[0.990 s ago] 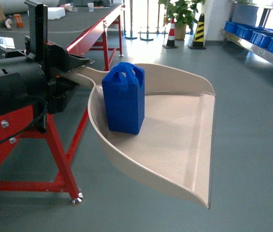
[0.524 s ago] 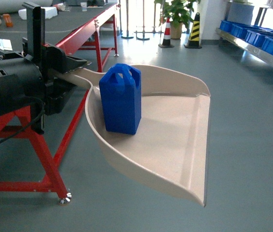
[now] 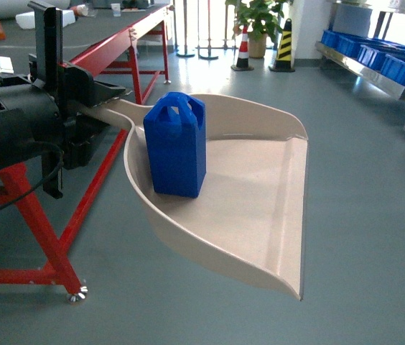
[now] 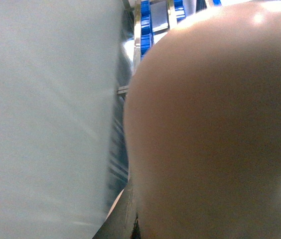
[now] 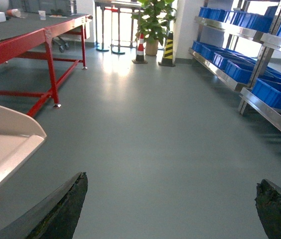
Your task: Place part in tray to right shelf
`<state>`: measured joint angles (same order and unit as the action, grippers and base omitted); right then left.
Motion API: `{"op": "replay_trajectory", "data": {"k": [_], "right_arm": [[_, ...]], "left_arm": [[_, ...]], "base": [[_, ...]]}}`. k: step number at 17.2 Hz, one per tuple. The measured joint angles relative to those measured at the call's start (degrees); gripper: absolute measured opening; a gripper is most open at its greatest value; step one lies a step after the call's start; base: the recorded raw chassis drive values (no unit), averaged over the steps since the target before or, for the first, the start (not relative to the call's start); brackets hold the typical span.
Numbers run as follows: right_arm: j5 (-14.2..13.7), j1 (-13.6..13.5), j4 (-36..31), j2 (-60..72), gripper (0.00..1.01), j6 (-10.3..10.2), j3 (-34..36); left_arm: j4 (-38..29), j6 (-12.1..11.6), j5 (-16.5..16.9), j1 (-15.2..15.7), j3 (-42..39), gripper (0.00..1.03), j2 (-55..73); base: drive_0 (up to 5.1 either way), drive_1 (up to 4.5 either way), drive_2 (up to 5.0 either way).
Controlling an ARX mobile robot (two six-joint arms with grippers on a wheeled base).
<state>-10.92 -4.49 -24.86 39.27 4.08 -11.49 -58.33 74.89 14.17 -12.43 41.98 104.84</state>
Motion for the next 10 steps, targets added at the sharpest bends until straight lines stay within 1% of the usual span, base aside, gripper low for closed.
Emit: {"op": "replay_trajectory", "data": {"k": [10], "right_arm": [[0.0,0.0,0.02,0.02,0.98,0.0,0.0]], "left_arm": [[-0.13,-0.02,0.46,-0.13,0.0,0.19,0.0]], "base": [[5.0,-2.48,-2.5]]}}
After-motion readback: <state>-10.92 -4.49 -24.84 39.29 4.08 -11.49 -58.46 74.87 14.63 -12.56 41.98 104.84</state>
